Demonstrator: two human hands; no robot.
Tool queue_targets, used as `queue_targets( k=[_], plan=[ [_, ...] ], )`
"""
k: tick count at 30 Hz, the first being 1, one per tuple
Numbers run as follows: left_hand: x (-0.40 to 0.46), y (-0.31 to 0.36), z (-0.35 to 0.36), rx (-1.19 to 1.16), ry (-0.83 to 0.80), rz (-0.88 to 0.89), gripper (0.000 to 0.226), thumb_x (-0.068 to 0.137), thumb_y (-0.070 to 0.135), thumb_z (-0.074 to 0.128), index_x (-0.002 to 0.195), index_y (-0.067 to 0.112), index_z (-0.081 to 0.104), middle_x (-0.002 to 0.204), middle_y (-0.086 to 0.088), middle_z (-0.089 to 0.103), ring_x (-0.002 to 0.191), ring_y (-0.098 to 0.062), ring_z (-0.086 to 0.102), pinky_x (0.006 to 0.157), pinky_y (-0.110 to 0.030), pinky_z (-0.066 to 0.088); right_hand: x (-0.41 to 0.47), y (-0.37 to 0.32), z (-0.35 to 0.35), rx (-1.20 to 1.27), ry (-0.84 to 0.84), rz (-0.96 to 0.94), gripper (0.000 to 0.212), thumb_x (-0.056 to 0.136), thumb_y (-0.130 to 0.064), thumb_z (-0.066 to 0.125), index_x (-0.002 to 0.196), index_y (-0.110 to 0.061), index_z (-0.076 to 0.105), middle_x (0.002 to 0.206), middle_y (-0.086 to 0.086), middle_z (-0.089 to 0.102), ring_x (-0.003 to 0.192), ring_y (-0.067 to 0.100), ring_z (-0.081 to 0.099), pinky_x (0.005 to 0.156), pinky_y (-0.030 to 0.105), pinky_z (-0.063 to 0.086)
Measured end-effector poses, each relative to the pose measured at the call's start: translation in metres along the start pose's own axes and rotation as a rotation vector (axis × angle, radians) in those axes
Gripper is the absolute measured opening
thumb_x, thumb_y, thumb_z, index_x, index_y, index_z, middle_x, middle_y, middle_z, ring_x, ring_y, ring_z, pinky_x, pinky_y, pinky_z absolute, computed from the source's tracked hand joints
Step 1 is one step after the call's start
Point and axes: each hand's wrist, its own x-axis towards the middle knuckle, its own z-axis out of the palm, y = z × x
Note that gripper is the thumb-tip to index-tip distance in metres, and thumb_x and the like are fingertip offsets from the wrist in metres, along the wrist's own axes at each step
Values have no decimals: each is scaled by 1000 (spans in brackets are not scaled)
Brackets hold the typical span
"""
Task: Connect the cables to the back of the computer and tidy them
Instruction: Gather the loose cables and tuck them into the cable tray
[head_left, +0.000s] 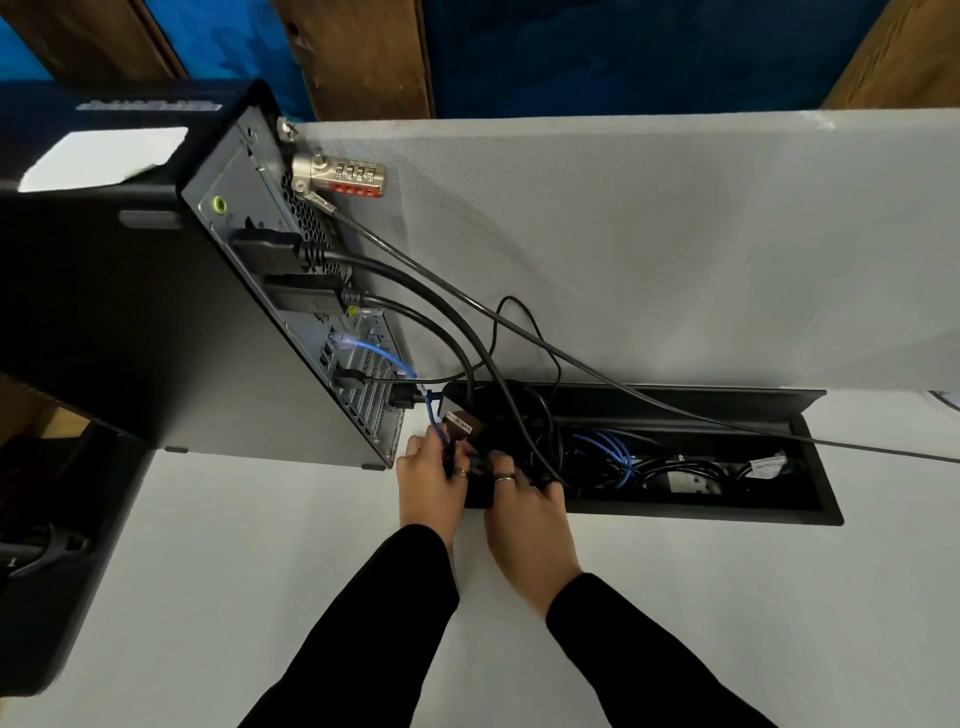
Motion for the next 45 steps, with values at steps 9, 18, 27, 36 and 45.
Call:
queue_targets(
  k=[9,18,27,36,45],
  plan=[
    [7,-2,-18,87,-223,20,37,89,43,44,104,18,66,96,-10,55,97,-34,50,90,-41,42,3,1,-10,-12,-160,14,57,42,-20,83,96,-9,66,46,0,60,33,14,55,34,16,38],
    [5,4,-25,326,-229,192,30,97,26,40,103,2,57,102,-16,53,97,-35,49,85,-33,34,30,-12,-7,-79,-278,41,46,52,-19,80,94,-5,66,53,7,66,38,18,62,36,17,42],
    [4,-1,-24,269,-241,167,28,97,26,42,109,3,54,107,-15,51,100,-34,44,87,-35,34,27,1,-11,-71,-306,-24,42,72,-23,69,109,-5,61,70,6,71,55,22,69,45,23,48],
    [3,-5,-22,287,-242,155,19,91,22,54,98,5,58,98,-11,52,90,-29,40,84,-37,40,49,-3,-8,145,-755,73,37,97,-26,31,125,-5,41,131,17,51,116,34,53,94,39,42],
    [7,-7,-22,296,-241,215,18,78,14,60,96,16,64,99,-5,57,96,-26,48,74,-20,24,-22,38,-55,384,-56,-46,24,83,-24,43,105,-28,51,89,2,68,69,18,65,58,23,47]
  ],
)
